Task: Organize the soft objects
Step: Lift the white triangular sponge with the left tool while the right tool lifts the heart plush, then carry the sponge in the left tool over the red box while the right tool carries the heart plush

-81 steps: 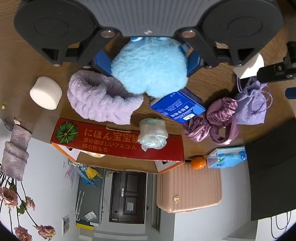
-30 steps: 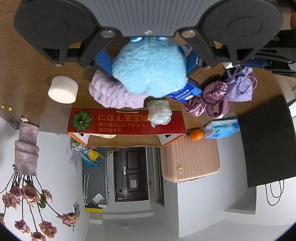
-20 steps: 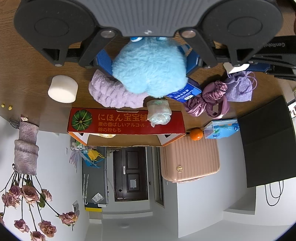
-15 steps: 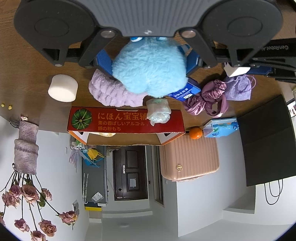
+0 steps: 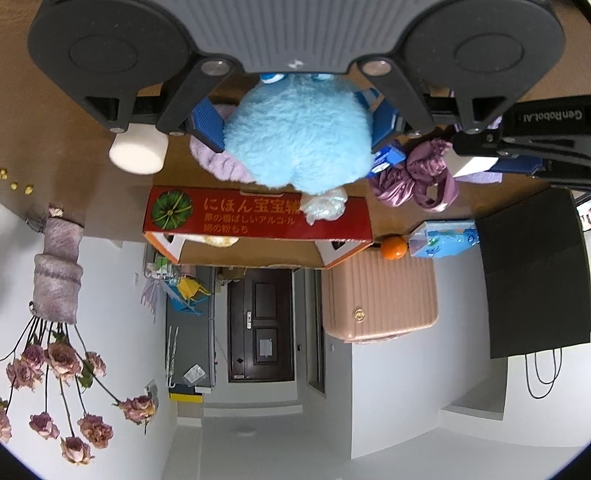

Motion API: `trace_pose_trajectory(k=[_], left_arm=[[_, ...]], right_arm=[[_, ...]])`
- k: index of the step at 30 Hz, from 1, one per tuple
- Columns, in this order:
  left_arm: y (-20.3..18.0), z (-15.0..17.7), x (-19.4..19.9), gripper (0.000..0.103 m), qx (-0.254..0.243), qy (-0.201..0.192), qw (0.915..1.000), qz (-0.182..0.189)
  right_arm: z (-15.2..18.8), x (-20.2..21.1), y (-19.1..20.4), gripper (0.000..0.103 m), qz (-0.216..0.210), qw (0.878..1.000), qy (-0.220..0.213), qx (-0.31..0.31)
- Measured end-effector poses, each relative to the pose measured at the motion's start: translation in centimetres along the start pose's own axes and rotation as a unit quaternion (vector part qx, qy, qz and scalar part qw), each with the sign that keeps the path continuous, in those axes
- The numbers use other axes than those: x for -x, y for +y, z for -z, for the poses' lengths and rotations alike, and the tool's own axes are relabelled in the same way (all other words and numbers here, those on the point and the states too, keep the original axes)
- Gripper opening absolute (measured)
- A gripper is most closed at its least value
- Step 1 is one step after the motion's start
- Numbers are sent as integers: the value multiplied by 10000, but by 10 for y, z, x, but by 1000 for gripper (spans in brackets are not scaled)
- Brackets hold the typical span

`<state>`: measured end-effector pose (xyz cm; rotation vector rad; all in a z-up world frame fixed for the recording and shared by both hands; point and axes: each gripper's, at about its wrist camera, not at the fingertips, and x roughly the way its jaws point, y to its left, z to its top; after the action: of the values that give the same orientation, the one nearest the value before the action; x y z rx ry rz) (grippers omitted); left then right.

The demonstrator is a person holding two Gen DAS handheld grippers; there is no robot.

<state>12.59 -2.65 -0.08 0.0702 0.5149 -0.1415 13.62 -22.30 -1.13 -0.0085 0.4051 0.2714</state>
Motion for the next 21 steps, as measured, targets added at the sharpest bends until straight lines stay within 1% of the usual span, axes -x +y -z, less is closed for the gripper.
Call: trace_pose_trajectory(k=[14, 21], left_arm=[[-9, -37, -5, 32, -29, -449, 9989, 124], [-13, -61, -14, 32, 61, -621, 9980, 142]], right_arm=[[-27, -3, -22, 80, 355, 9988, -345, -59], [-45, -9, -31, 80, 472, 9975, -519, -65]])
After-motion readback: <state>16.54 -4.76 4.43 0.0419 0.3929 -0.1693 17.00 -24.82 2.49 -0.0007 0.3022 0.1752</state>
